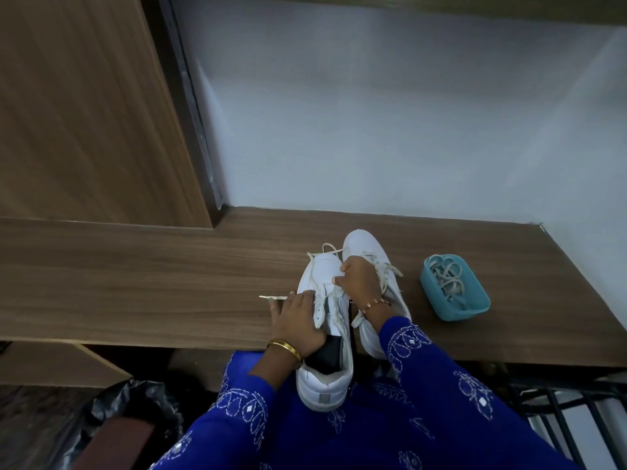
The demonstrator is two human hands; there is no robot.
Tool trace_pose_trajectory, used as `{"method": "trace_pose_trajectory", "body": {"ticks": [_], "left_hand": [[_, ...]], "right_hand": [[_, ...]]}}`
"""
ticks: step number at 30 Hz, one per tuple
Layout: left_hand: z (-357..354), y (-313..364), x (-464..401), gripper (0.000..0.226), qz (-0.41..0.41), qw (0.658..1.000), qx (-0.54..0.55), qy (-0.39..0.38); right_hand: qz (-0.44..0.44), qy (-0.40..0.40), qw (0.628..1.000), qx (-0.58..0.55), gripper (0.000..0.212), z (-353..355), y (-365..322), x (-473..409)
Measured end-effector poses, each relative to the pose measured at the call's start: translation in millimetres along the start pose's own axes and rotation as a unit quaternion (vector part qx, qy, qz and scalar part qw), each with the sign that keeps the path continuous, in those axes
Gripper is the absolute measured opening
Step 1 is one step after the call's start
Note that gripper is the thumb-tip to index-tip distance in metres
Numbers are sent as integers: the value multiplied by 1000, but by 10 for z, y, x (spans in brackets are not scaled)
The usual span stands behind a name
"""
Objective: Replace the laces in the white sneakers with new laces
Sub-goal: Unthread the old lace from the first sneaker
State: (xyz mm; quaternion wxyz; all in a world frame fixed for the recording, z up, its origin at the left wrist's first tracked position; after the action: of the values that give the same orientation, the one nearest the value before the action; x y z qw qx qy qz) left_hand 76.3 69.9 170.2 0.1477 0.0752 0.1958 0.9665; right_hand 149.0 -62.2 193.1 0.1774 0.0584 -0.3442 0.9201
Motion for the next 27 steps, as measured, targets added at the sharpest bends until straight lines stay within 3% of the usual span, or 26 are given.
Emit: {"method": "trace_pose_trajectory", "body": {"ticks": [6,8,11,18,23,27], "left_hand": [[18,9,-8,74,0,1000,11,-7],[23,-14,-21,71,1,1000,8,-14],[27,10,-44,70,-14,999,-30,-32],[15,30,-53,68,-20,998,-47,-28],[-19,61,-59,66,-25,999,-41,-20],[-30,40,-39,61,-23,1000,1,7]], "right_hand": [[26,25,993,-116,22,143,-116,-1],[50,53,990,-118,15,240,-189,16],[81,116,979,-145,27,451,-341,63],[159,194,939,-234,25,963,-701,10],[177,123,943,-255,8,878,-775,24],[81,45,985,-144,8,498,-451,-10]]}}
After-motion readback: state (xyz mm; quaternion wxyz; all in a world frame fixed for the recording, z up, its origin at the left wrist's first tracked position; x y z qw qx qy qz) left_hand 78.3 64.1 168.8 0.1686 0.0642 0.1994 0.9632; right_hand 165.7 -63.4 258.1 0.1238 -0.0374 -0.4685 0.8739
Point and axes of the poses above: each hand's wrist, its own x-axis away from the middle knuckle, its own z-axis out of the back of the hand, y = z × x, the point moved 6 cm from there along -x, towards the middle knuckle, and after that the axes turned 11 degrees about -z, right-handed, at the moved point
